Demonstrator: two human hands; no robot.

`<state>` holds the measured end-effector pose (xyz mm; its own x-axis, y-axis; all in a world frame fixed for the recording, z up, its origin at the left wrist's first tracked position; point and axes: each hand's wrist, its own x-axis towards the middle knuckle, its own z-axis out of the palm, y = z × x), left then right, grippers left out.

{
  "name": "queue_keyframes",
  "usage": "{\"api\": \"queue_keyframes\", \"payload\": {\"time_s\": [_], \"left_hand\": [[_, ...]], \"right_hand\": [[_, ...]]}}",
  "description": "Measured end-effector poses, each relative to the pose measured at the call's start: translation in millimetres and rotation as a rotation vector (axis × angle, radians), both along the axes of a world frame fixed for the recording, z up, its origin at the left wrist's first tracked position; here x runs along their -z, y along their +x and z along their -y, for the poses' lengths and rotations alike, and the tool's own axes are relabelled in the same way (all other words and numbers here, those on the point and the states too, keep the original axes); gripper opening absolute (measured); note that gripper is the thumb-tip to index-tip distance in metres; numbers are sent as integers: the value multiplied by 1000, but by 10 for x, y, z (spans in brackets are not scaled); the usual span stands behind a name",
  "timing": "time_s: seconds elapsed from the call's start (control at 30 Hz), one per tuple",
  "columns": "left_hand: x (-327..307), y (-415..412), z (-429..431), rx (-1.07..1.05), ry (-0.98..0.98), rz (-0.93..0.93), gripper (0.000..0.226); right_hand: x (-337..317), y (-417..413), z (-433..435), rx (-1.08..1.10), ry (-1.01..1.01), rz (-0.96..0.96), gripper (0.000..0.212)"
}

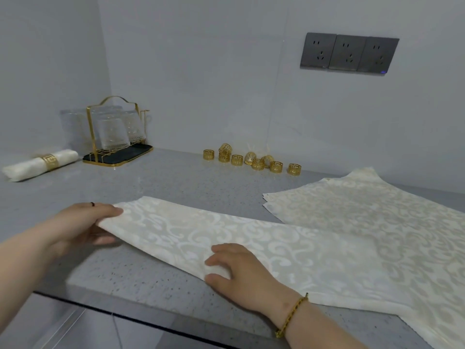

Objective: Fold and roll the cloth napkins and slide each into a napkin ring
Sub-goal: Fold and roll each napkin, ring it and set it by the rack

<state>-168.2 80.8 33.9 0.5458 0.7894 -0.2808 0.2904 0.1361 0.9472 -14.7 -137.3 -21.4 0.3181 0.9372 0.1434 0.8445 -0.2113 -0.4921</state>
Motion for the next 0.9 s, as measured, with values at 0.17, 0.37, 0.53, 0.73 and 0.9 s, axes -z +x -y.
{"api": "queue_keyframes", "payload": {"time_s": [0.17, 0.37, 0.53, 0.73, 0.9], "left_hand": [[-298, 149, 216, 33, 126, 164, 12], [-576, 665, 1064, 194, 608, 183, 12], [-405, 1015, 1674, 379, 1019, 15, 26], [-92, 1133, 1940, 460, 1414, -62, 33], [154, 1113, 1730, 520, 1567, -212, 37]], "right_hand": [[-120, -14, -121, 95, 69, -284, 34], [-664, 192, 75, 287, 368, -895, 15], [-876, 424, 390, 361, 393, -1000, 33], [-791, 635, 719, 549, 294, -744, 27], [-794, 936, 1077, 667, 190, -584, 31]]}}
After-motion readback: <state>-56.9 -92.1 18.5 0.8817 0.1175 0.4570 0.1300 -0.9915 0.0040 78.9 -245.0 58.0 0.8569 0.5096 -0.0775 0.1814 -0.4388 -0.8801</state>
